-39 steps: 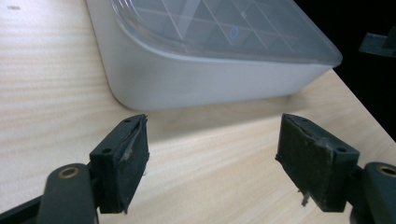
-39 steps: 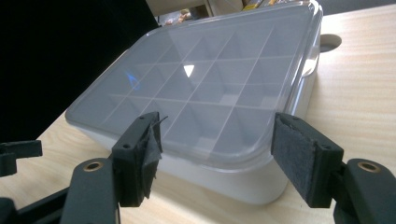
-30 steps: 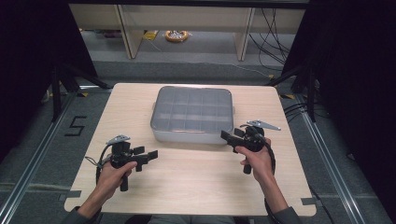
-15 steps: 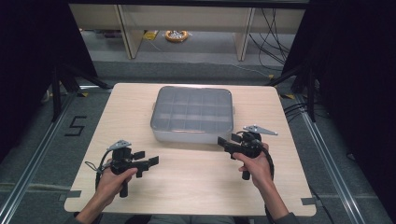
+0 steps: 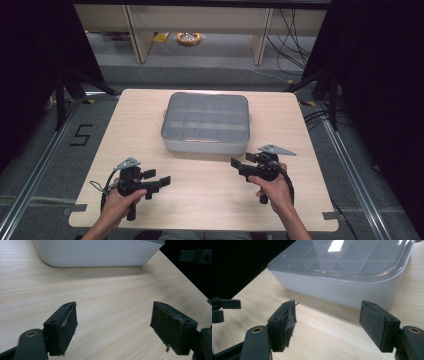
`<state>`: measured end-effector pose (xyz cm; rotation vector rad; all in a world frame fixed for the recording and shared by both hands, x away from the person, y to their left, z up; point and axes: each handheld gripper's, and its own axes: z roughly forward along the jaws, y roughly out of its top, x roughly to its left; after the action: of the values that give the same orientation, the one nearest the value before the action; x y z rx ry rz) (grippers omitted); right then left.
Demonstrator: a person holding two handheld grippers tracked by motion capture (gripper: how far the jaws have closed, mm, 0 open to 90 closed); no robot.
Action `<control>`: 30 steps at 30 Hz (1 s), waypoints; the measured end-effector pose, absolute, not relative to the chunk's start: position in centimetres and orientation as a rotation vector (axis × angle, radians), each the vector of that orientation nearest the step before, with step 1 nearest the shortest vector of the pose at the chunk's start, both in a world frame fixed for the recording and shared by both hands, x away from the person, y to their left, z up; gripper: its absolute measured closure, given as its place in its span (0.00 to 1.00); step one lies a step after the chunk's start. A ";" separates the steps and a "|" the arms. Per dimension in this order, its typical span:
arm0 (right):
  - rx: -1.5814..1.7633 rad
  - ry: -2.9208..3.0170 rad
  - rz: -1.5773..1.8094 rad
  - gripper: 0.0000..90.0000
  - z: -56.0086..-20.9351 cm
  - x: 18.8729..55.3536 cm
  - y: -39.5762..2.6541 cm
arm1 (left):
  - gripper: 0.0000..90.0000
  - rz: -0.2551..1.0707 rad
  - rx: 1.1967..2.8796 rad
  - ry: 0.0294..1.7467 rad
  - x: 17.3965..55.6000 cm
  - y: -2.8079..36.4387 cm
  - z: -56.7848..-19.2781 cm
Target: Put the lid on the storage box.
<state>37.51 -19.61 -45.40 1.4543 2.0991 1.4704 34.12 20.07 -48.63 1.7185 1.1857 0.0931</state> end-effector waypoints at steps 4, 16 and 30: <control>1.437 2.092 1.483 0.23 -46.0 36.6 -19.6 | 0.19 0.083 1.718 1.187 33.7 20.0 -48.9; 1.427 2.109 1.458 0.18 -47.6 34.7 -20.0 | 0.16 0.058 1.789 1.136 32.2 20.1 -49.6; 1.367 2.182 1.424 0.18 -48.2 31.6 -19.5 | 0.17 0.069 1.829 1.113 30.4 19.6 -49.8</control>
<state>31.64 -19.49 -48.18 1.3670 2.1816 1.4244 30.37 19.63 -49.82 1.8293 1.1128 0.0688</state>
